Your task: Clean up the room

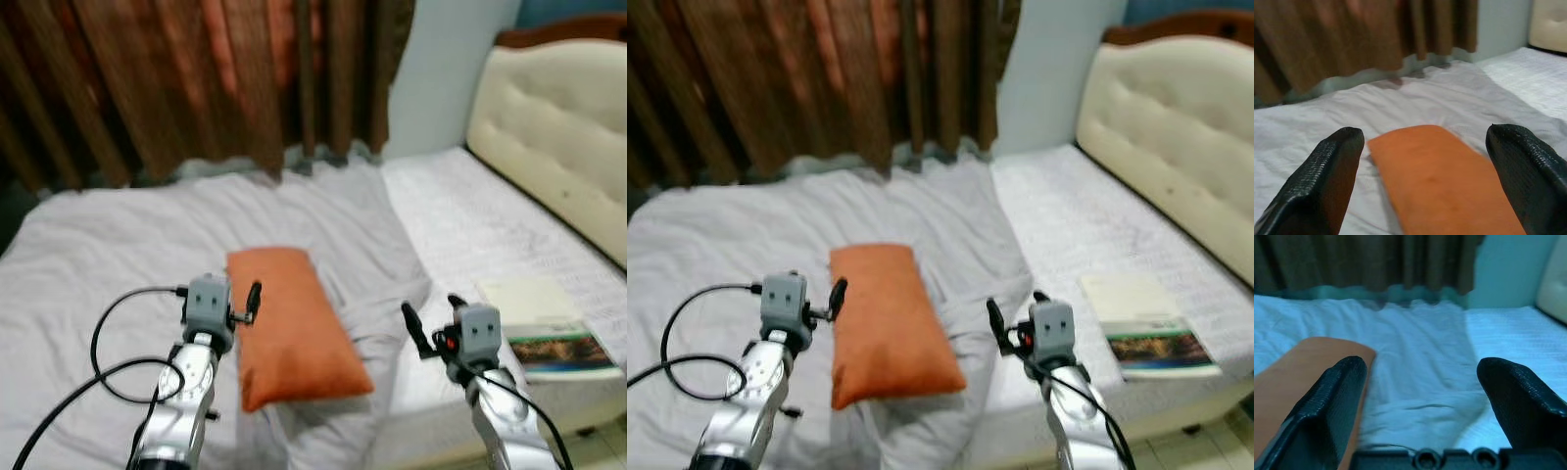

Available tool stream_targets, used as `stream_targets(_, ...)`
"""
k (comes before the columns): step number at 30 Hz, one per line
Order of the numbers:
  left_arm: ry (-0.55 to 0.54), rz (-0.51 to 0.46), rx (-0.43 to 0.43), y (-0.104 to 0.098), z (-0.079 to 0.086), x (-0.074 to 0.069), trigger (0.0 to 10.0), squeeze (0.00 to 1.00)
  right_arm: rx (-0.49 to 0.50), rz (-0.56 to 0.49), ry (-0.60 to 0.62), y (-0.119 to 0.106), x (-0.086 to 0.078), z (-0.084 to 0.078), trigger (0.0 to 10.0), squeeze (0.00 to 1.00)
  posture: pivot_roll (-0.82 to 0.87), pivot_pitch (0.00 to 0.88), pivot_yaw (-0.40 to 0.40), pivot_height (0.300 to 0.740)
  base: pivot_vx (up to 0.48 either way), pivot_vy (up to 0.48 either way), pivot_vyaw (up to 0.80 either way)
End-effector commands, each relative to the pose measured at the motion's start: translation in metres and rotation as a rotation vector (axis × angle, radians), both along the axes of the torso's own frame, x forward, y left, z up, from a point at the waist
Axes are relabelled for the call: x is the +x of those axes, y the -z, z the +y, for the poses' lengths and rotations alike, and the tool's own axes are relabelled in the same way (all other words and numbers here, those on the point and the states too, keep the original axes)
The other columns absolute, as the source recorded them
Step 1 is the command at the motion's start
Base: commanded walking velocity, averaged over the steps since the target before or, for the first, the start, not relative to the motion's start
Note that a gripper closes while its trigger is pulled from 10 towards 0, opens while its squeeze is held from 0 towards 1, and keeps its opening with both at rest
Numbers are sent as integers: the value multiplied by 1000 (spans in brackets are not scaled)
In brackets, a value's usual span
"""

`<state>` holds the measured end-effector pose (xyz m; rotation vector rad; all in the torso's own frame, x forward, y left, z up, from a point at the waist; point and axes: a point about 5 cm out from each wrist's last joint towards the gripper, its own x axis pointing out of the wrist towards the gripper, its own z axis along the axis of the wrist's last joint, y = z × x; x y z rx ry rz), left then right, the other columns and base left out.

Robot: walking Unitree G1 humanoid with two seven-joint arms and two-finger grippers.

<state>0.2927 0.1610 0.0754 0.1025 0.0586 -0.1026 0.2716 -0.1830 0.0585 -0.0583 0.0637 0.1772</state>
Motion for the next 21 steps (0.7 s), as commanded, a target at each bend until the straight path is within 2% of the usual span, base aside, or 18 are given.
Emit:
stream_targets(1,-16,23,11,3,4,0,10000,0,1,-8,-15,-2,2,5,10000,0,-44,0,41,740,398,-262,0)
stream_targets(13,-11,35,17,6,5,0,10000,0,2,-6,-16,-1,0,4,10000,0,-45,0,45,740,408,-248,0)
stream_targets(16,-12,32,57,7,5,0,10000,0,1,-2,-18,-1,0,5,10000,0,-45,0,45,740,382,-244,0)
stream_targets(19,-42,59,31,11,8,0,10000,0,-1,1,-24,0,-1,5,10000,0,-44,0,42,740,0,0,0)
stream_targets(21,-52,54,13,10,9,-1,10000,0,-1,3,-26,1,-1,5,10000,0,-44,0,42,740,401,0,0)
